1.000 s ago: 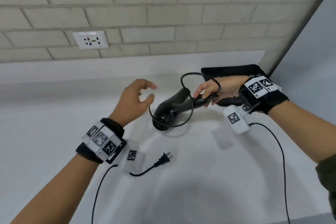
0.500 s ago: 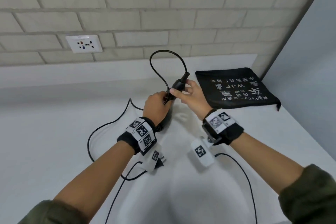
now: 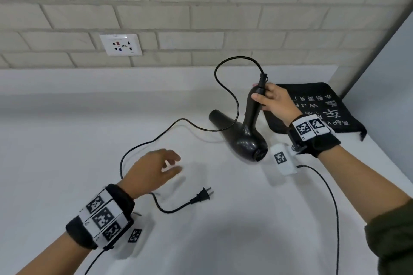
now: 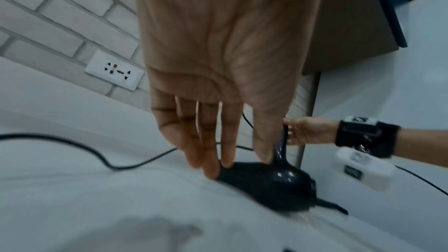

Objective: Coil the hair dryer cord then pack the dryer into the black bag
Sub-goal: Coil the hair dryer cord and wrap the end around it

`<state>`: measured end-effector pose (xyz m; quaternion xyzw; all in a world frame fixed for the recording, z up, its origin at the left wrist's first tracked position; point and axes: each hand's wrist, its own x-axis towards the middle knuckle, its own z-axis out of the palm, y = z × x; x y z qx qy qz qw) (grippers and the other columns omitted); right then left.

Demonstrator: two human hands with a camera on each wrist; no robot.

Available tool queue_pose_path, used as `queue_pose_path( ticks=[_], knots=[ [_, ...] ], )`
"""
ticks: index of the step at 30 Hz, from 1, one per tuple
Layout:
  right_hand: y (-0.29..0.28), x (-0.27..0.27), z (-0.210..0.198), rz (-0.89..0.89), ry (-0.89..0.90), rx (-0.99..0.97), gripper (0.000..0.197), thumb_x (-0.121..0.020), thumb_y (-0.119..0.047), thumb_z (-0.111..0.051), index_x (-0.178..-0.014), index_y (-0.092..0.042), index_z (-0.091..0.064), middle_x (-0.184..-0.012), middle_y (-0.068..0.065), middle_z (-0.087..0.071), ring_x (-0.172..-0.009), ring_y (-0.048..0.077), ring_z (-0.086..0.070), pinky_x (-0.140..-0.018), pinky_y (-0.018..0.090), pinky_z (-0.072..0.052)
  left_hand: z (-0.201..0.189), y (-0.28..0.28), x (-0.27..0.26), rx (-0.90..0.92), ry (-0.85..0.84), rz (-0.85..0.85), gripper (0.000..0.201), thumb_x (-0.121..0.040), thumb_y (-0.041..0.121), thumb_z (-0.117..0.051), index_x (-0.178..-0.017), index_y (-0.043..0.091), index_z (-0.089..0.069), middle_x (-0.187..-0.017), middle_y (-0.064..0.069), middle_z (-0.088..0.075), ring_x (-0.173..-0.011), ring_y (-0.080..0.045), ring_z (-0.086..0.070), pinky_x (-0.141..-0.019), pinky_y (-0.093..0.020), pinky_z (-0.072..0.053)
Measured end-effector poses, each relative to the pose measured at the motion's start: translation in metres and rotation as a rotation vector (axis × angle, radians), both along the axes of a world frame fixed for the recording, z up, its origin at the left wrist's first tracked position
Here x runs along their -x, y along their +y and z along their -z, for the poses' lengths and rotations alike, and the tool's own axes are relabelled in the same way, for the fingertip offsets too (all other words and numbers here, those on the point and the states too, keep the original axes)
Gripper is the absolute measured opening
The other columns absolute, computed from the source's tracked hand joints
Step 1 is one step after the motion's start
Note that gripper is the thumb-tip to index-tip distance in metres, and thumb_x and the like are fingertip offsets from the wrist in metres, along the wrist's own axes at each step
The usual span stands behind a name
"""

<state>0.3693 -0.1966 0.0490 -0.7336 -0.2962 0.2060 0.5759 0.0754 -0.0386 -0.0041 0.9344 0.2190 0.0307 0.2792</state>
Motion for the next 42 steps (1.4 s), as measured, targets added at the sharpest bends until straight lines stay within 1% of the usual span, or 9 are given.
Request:
queue_pose_path(
  ticks=[6, 8, 11, 17, 23, 27, 31, 37, 42],
  knots=[
    [-0.007, -0.001, -0.015, -0.149, 0.025, 0.075, 0.034, -0.091, -0.005, -0.050, -0.125, -0.010, -0.049, -0.096, -0.003, -0.061, -0.090, 0.006, -0.060, -0.067, 0.013, -0.054, 0.037, -0.031, 0.007, -0.015, 0.366, 0.313, 0.031, -0.083, 0.047, -0.057, -0.106, 0.027, -0.061, -0.091, 0.015, -0.057, -0.070, 0.005, -0.047, -0.069, -0.021, -0.042],
    [-0.010, -0.001, -0.018, -0.180, 0.015, 0.101, 0.035, -0.092, -0.006, -0.049, -0.126, -0.010, -0.048, -0.098, -0.001, -0.061, -0.092, 0.008, -0.060, -0.066, 0.011, -0.054, 0.044, -0.027, 0.001, -0.104, 0.358, 0.270, 0.013, -0.086, 0.028, -0.050, -0.085, 0.024, -0.062, -0.081, 0.009, -0.059, -0.072, -0.007, -0.055, -0.065, -0.024, -0.041],
    [-0.017, -0.001, -0.022, -0.242, 0.013, 0.146, 0.036, -0.092, -0.007, -0.049, -0.127, -0.013, -0.048, -0.101, 0.000, -0.062, -0.095, 0.009, -0.062, -0.071, 0.014, -0.055, 0.044, -0.005, -0.008, -0.199, 0.335, 0.095, 0.027, -0.088, 0.019, -0.043, -0.062, 0.024, -0.044, -0.067, 0.006, -0.050, -0.071, -0.019, -0.051, -0.062, -0.026, -0.037],
    [-0.015, 0.004, -0.029, -0.167, -0.065, 0.063, 0.034, -0.087, 0.007, -0.050, -0.118, -0.007, -0.054, -0.093, 0.002, -0.062, -0.085, 0.001, -0.062, -0.076, 0.011, -0.051, 0.005, 0.018, -0.050, 0.025, -0.222, -0.162, 0.011, -0.087, 0.018, -0.056, -0.093, 0.010, -0.061, -0.082, -0.001, -0.063, -0.068, -0.022, -0.059, -0.069, -0.027, -0.046],
    [0.008, 0.013, -0.048, -0.127, -0.151, -0.052, 0.017, -0.087, 0.001, -0.055, -0.093, -0.014, -0.061, -0.066, -0.009, -0.071, -0.066, -0.005, -0.065, -0.067, 0.009, -0.047, -0.052, 0.010, -0.127, 0.374, -0.502, -0.147, 0.040, -0.087, 0.020, -0.059, -0.125, 0.014, -0.048, -0.102, -0.004, -0.056, -0.075, -0.023, -0.060, -0.072, -0.035, -0.052],
    [0.009, 0.017, -0.051, -0.137, -0.127, -0.085, 0.022, -0.090, 0.002, -0.048, -0.108, 0.005, -0.060, -0.055, -0.006, -0.066, -0.055, -0.002, -0.060, -0.064, 0.012, -0.047, -0.060, -0.002, -0.153, 0.418, -0.493, -0.037, 0.011, -0.090, 0.017, -0.054, -0.099, 0.015, -0.061, -0.092, -0.001, -0.060, -0.074, -0.016, -0.060, -0.068, -0.025, -0.050],
    [0.005, 0.019, -0.049, -0.045, -0.055, -0.144, 0.019, -0.086, 0.006, -0.049, -0.084, -0.005, -0.065, -0.061, -0.012, -0.068, -0.039, 0.001, -0.040, -0.053, 0.014, -0.045, -0.053, 0.016, -0.145, 0.396, -0.403, -0.047, 0.022, -0.090, 0.017, -0.053, -0.069, 0.021, -0.058, -0.075, 0.004, -0.065, -0.058, 0.001, -0.059, -0.063, -0.020, -0.047],
    [0.011, 0.032, -0.058, -0.142, -0.147, -0.056, 0.033, -0.091, -0.030, -0.052, -0.073, -0.006, -0.067, -0.030, -0.010, -0.038, -0.032, 0.005, -0.028, -0.049, 0.022, -0.035, -0.104, 0.035, -0.142, 0.102, -0.721, -0.185, 0.013, -0.090, 0.022, -0.052, -0.080, 0.013, -0.052, -0.078, -0.005, -0.066, -0.065, -0.015, -0.058, -0.072, -0.033, -0.050],
    [0.020, 0.033, -0.056, -0.024, -0.177, -0.160, 0.048, -0.094, -0.037, -0.045, -0.052, -0.016, -0.052, -0.040, -0.007, -0.029, -0.030, 0.003, -0.021, -0.034, 0.017, -0.020, -0.136, 0.004, -0.136, 0.038, -0.706, 0.024, 0.019, -0.090, 0.025, -0.052, -0.075, 0.015, -0.058, -0.064, 0.011, -0.058, -0.059, -0.007, -0.055, -0.069, -0.031, -0.050]
  ],
)
